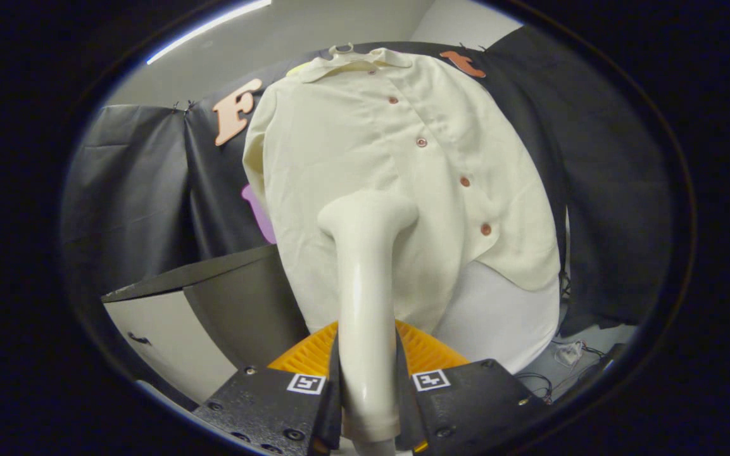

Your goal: Iron the clothes twice with a garment steamer, once on the left side and once on the right side.

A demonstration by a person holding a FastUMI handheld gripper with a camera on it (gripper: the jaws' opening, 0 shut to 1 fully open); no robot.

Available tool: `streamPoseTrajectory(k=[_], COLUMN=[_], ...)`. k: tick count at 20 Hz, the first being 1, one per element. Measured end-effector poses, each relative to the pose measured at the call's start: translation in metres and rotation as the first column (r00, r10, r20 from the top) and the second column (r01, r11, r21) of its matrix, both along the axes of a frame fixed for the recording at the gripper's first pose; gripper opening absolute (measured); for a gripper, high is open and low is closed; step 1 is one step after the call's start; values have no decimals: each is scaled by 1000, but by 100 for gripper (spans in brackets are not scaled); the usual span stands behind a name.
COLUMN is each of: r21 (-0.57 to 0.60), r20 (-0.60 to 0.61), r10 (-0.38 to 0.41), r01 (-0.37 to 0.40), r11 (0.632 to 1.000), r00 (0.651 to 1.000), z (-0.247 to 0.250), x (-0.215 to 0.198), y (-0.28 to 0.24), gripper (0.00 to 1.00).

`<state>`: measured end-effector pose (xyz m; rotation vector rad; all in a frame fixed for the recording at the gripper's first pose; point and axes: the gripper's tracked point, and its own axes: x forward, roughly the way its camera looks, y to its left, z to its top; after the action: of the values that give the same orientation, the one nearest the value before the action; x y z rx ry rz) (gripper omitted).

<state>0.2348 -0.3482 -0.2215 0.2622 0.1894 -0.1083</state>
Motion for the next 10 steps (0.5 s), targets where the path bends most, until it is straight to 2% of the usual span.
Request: streamPoseTrajectory(k=[10], r21=[-6], r20=[-97], r10=[6], r01=[-6], r11=[1000], r00=[995], z=[-56], x=[-34], y=[-5], gripper=[36])
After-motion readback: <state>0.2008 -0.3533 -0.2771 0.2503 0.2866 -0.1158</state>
